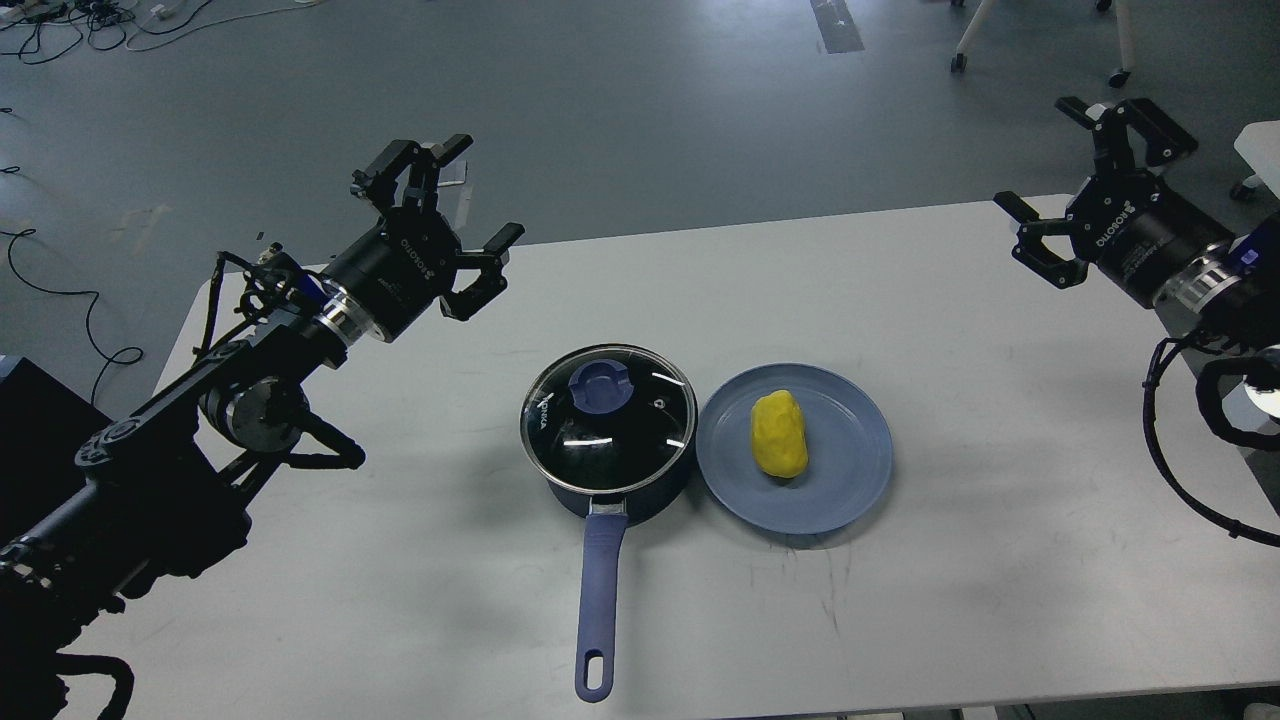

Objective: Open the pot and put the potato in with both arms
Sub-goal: 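Move the left gripper toward the blue knob of the pot lid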

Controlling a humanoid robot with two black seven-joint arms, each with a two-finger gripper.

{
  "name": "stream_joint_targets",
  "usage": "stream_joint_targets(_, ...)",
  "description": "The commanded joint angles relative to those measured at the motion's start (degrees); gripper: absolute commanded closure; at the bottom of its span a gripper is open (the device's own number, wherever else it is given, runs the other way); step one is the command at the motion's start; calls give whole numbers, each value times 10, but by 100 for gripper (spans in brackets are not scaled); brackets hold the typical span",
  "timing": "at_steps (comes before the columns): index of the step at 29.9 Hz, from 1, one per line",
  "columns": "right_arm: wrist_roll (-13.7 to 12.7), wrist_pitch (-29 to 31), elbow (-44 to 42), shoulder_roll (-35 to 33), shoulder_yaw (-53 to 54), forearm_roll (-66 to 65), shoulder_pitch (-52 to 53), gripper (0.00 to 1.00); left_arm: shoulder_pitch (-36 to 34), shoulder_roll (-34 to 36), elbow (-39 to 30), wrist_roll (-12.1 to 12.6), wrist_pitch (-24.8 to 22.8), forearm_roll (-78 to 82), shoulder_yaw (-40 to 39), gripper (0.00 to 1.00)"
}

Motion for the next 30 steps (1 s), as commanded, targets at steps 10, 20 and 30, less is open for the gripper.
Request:
stream_joint_targets(10,0,0,-1,0,-2,-2,4,0,-1,14,1,1,0,4,4,0)
stream_joint_targets(20,0,0,1,-3,-2,-8,6,0,-77,78,-11,-30,0,135,-2,0)
stream_joint_targets(30,0,0,2,-8,-4,-18,5,0,-159,142,-233,-72,0,510,0,0)
